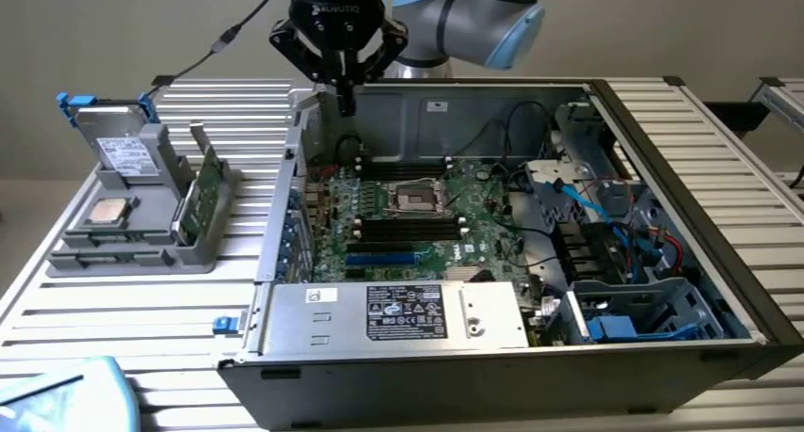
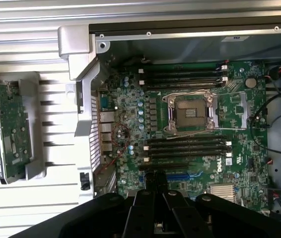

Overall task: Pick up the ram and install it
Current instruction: 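Reach for the ram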

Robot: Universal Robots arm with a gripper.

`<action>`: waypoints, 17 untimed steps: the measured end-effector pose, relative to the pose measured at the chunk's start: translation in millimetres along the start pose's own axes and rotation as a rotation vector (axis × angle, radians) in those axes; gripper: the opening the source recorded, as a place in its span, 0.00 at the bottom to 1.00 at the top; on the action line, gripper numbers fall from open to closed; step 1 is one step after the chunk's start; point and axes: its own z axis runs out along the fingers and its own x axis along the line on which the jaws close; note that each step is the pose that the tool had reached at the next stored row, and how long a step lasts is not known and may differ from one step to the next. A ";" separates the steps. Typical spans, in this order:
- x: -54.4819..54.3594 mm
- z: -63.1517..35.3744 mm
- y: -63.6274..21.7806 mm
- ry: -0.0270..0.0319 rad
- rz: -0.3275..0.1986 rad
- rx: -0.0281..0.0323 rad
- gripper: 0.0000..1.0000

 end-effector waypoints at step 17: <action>77.4 0.1 -5.5 0.0189 0.001 0.0013 0.13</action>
